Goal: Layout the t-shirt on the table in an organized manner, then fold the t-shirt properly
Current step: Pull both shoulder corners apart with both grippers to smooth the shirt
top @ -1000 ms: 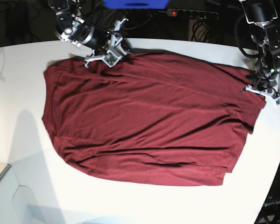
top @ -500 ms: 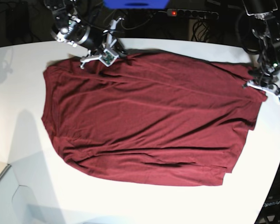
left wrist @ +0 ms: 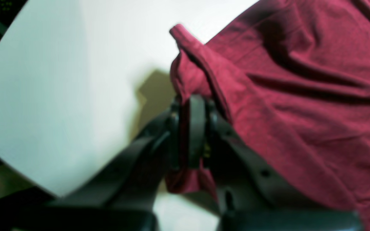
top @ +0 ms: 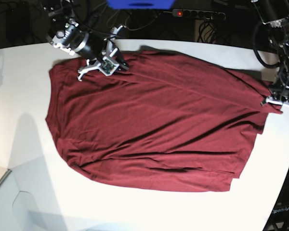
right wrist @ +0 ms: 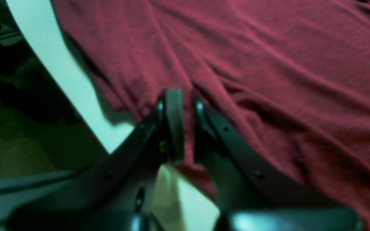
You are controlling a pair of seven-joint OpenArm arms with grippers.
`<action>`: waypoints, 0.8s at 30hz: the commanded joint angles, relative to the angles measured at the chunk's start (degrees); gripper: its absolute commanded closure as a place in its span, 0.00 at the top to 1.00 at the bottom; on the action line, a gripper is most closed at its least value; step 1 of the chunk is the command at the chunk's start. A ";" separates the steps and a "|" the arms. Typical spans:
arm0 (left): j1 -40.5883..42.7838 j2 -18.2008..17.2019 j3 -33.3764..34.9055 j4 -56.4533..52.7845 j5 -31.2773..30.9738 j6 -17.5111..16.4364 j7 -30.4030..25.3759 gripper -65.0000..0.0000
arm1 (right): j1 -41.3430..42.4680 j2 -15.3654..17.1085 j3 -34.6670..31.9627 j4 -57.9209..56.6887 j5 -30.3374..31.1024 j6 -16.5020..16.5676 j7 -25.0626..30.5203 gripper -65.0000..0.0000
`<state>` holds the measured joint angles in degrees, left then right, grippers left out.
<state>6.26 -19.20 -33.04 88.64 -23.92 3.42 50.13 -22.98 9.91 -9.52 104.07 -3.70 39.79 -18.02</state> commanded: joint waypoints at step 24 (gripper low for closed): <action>-0.59 -1.06 -0.33 0.81 0.41 0.23 -1.38 0.00 | 2.98 -2.84 -5.12 -10.05 0.85 0.21 1.80 0.42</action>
<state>6.20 -19.20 -33.01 88.55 -23.62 3.42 49.91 -20.16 7.20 -14.57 93.45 -3.70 39.77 -17.08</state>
